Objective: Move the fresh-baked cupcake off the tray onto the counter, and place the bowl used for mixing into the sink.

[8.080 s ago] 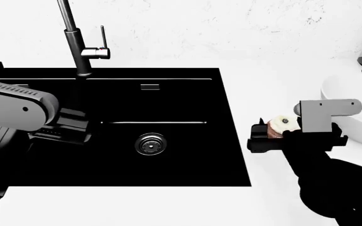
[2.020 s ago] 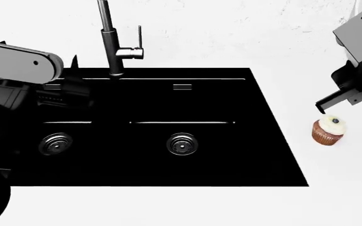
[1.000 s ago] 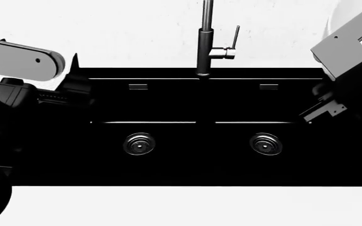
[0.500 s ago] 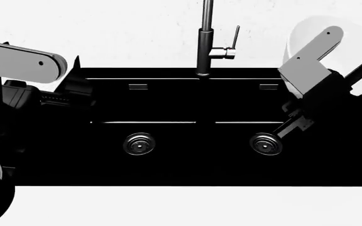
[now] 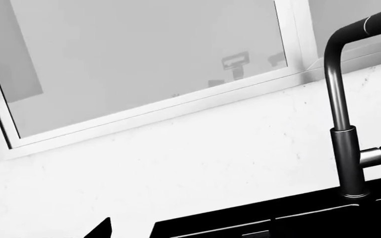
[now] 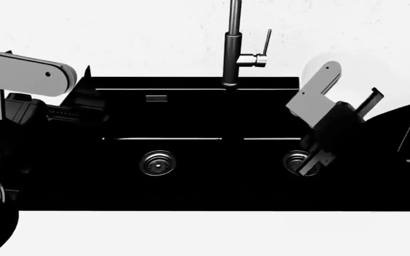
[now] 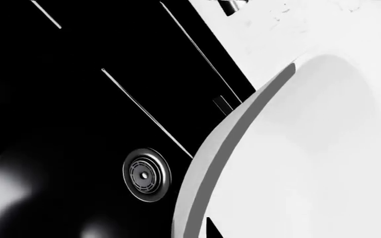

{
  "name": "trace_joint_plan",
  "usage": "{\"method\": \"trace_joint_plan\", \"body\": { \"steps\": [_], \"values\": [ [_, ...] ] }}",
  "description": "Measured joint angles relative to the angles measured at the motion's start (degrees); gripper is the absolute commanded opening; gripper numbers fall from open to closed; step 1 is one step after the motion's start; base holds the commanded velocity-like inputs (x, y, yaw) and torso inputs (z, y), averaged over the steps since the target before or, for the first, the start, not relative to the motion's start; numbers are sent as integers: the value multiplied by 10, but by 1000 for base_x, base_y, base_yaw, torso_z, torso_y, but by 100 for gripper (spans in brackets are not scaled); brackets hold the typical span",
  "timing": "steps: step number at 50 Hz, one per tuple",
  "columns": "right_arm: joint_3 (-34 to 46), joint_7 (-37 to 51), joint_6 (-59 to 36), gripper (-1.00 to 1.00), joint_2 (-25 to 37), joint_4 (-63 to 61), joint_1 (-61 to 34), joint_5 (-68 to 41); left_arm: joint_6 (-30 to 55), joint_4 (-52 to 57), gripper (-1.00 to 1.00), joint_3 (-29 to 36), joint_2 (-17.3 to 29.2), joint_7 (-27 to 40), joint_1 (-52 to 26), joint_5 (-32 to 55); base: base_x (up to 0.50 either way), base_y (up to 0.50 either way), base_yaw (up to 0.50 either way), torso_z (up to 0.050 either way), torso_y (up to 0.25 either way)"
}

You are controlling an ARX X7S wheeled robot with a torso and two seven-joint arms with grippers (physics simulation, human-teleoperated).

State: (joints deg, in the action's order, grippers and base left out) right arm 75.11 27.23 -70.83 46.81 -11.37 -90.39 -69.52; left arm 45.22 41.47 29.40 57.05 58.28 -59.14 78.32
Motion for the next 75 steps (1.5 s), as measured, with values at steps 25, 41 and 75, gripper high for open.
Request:
{"method": "trace_joint_plan", "body": {
  "steps": [25, 41, 75],
  "values": [
    [42, -35, 49, -100, -43, 49, 50, 45, -12, -5, 100, 1, -2, -9, 15, -14, 0, 0, 0, 0, 0],
    [61, -49, 82, -100, -73, 108, 82, 76, -17, -10, 100, 5, -6, -16, 24, -26, 0, 0, 0, 0, 1],
    [83, -63, 140, -100, -131, 243, 144, 120, -15, -20, 100, 11, -11, -24, 24, -40, 0, 0, 0, 0, 0]
  ]
}}
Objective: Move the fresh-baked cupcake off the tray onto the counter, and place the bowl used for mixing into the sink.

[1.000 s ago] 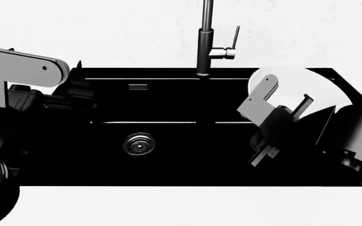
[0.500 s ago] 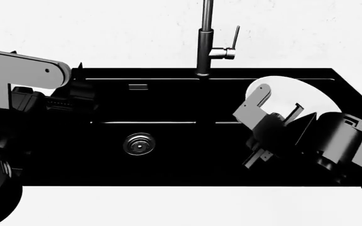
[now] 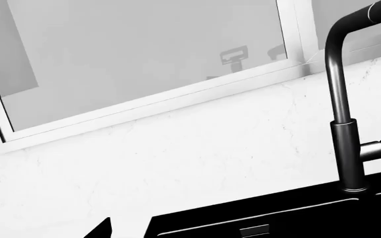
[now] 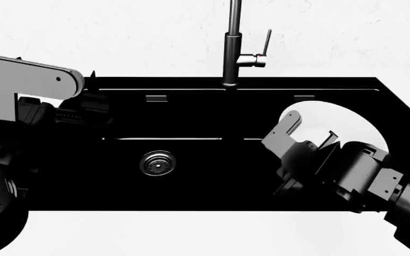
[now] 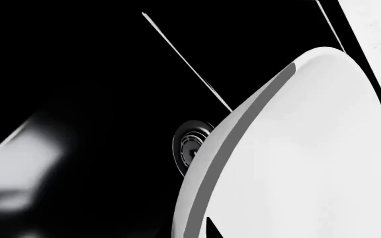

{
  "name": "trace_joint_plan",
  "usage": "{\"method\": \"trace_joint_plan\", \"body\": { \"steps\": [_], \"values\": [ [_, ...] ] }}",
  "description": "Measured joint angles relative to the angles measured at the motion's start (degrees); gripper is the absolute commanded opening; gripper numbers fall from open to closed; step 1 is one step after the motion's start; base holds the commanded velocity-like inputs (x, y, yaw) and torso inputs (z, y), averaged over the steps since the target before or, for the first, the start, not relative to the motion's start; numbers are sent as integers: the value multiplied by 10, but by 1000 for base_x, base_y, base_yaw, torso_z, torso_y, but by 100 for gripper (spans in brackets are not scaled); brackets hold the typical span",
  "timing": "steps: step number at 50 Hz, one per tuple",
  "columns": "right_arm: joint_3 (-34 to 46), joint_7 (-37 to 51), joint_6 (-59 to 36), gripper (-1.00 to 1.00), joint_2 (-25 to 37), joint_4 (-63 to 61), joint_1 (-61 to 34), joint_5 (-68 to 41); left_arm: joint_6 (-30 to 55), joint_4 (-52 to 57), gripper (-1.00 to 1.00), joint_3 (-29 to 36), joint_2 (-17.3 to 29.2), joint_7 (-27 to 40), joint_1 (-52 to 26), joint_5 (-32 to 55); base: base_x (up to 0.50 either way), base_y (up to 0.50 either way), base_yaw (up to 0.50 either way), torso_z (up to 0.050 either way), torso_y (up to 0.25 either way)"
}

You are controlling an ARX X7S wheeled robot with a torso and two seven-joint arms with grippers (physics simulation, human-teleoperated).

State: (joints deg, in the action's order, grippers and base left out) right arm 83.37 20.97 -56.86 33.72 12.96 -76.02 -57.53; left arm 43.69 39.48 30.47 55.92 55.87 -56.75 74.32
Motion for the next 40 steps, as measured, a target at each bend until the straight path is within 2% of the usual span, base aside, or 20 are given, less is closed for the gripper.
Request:
{"method": "trace_joint_plan", "body": {
  "steps": [19, 20, 40],
  "values": [
    [2, 0, 18, -100, -14, 41, 18, 13, -3, -3, 100, 3, -2, -4, 6, -8, 0, 0, 0, 0, 0],
    [1, 1, 19, 100, -14, 41, 19, 13, -4, -3, 100, 3, -2, -4, 7, -8, 0, 0, 0, 0, 0],
    [-10, -32, 11, 100, -8, 37, 12, 26, -8, 0, 100, 0, 2, -3, 11, -7, 0, 0, 0, 0, 0]
  ]
}}
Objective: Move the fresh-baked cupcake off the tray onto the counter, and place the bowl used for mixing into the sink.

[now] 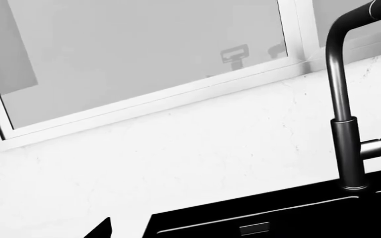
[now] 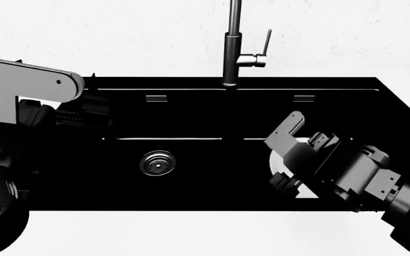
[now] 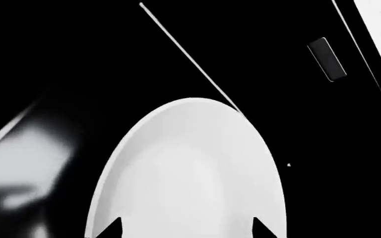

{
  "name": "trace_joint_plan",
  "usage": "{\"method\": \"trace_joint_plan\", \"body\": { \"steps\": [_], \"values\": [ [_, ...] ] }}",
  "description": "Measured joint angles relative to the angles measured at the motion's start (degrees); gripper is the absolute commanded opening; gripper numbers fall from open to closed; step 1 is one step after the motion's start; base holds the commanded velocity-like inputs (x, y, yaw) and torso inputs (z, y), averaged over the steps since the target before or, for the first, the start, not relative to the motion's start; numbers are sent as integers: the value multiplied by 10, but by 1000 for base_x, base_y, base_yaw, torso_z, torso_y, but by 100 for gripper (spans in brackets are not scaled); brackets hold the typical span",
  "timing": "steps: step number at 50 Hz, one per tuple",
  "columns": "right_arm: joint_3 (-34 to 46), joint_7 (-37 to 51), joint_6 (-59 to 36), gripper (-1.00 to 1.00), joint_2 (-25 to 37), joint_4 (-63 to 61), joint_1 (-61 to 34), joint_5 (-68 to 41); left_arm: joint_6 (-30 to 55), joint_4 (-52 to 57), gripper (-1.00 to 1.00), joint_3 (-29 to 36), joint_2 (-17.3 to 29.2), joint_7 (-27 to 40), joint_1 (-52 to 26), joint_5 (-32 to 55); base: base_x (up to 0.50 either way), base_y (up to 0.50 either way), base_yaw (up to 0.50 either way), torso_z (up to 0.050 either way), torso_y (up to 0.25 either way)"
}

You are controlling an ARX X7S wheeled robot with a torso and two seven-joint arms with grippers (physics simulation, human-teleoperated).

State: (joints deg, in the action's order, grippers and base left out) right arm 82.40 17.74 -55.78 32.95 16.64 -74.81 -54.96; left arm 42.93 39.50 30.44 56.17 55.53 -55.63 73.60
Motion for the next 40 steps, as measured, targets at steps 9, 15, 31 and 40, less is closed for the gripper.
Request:
{"method": "trace_joint_plan", "body": {
  "steps": [9, 15, 31, 40],
  "values": [
    [-23, 11, -5, 100, 20, -35, -15, -17, -1, 2, 100, -2, 2, 2, 0, 3, 0, 0, 0, 0, 0],
    [-47, 21, -3, 100, 37, -65, -25, -37, 2, 5, 100, -3, 3, 5, -3, 8, 0, 0, 0, 0, 0],
    [-103, 64, -15, 100, 112, -188, -39, -104, 7, 9, 100, -5, 4, 12, -9, 16, 0, 0, 0, 0, 0],
    [-129, 81, 1, 100, 164, -272, -29, -144, 8, 13, 100, -8, 7, 16, -13, 23, 0, 0, 0, 0, 0]
  ]
}}
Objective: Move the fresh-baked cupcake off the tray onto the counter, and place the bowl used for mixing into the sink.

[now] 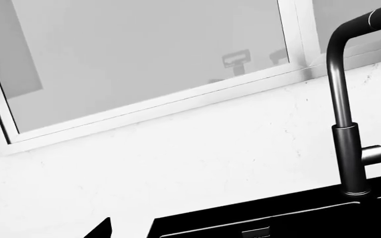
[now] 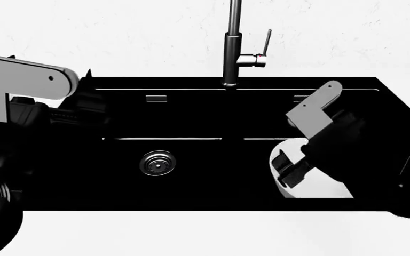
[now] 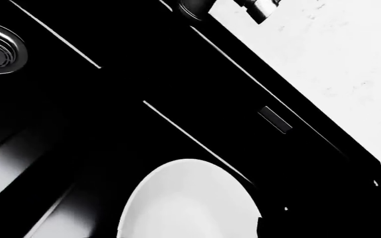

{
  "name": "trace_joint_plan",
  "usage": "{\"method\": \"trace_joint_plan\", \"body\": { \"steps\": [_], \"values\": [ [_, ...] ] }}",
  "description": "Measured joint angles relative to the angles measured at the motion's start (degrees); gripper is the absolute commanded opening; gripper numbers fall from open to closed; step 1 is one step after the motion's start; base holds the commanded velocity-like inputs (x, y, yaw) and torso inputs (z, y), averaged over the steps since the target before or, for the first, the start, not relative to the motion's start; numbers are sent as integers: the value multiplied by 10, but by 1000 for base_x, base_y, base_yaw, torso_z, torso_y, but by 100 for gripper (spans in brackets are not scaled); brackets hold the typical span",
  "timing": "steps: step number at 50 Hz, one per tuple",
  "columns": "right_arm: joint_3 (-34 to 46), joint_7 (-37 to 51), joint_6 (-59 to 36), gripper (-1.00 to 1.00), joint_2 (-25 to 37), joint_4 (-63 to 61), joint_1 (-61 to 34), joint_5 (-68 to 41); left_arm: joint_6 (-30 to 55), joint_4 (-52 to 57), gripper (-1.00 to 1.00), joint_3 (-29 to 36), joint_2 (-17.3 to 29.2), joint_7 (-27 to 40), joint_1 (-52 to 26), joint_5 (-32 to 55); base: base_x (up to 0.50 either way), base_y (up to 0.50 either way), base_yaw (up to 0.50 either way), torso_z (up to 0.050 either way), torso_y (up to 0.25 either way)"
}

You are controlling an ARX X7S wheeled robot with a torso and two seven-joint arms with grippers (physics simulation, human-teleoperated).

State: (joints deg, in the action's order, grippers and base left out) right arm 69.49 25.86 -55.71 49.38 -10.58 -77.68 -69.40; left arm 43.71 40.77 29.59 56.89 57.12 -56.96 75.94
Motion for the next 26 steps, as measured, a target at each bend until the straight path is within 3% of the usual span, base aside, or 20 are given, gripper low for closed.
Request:
{"method": "trace_joint_plan", "body": {
  "steps": [16, 26],
  "values": [
    [-63, 57, 1, 100, 114, -155, -22, -123, -11, 29, 100, -20, 28, 14, 5, 30, 0, 0, 0, 0, 0],
    [-88, 72, 14, 100, 154, -222, -31, -159, -17, 55, 100, -36, 52, 30, 5, 59, 0, 0, 0, 0, 0]
  ]
}}
